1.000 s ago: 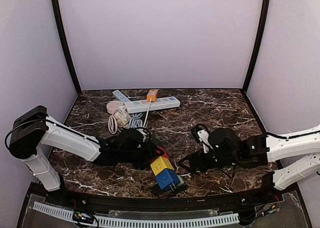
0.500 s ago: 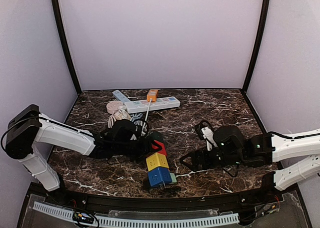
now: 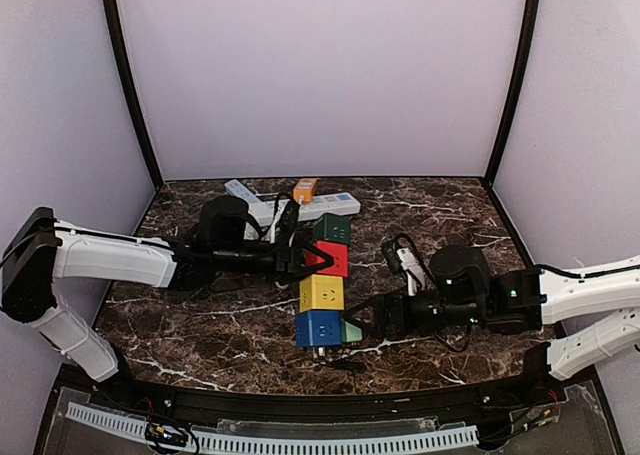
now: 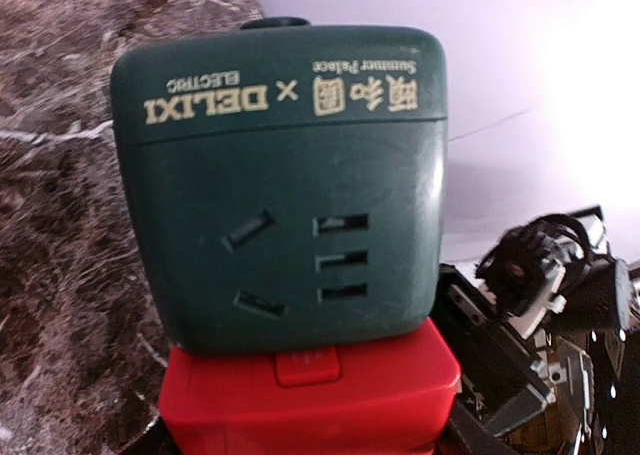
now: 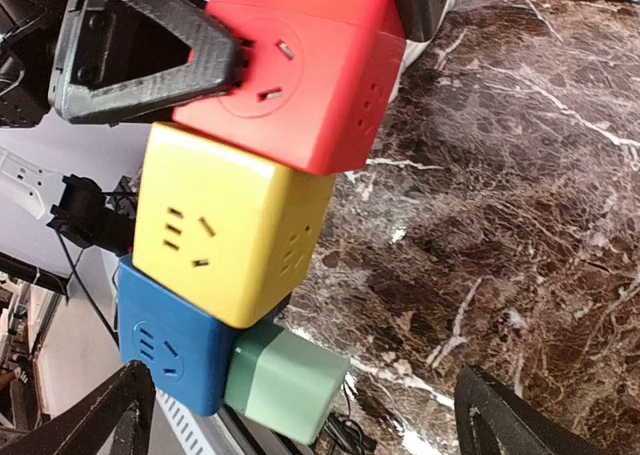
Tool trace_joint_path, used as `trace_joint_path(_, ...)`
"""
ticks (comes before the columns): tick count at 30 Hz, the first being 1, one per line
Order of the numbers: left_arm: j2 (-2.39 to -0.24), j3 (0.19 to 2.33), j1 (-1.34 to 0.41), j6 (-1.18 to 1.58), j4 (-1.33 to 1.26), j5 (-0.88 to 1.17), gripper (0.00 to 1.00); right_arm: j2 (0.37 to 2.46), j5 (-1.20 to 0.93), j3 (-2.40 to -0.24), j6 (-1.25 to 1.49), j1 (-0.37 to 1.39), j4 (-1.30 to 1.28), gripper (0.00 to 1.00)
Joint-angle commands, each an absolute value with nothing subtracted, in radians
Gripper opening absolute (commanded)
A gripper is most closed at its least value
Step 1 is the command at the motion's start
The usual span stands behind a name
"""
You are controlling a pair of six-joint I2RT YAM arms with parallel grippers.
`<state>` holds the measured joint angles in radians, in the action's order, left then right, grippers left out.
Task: Pull the plug off the socket
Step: Pick up the socket from the center of the board.
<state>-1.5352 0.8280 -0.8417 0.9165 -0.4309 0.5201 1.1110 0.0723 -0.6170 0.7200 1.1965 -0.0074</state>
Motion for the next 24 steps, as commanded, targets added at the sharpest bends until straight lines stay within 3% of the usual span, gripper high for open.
trace_joint_path(1, -1.431, 0.855, -0.842, 0.887, -0.685, 0.71, 0.27, 1.105, -0.013, -0.62, 0.724, 1.164, 0.129, 0.98)
trace_joint_path(9, -1.431, 0.905, -0.834, 0.88, -0.756, 0.881, 0.26, 1.077, -0.235, -0.555, 0.7, 1.111, 0.361, 0.99)
trace_joint_path(24, -1.464, 0.9, -0.833, 0.926, -0.984, 0.932, 0.22, 1.266, -0.275, -0.617, 0.761, 1.149, 0.603, 0.98)
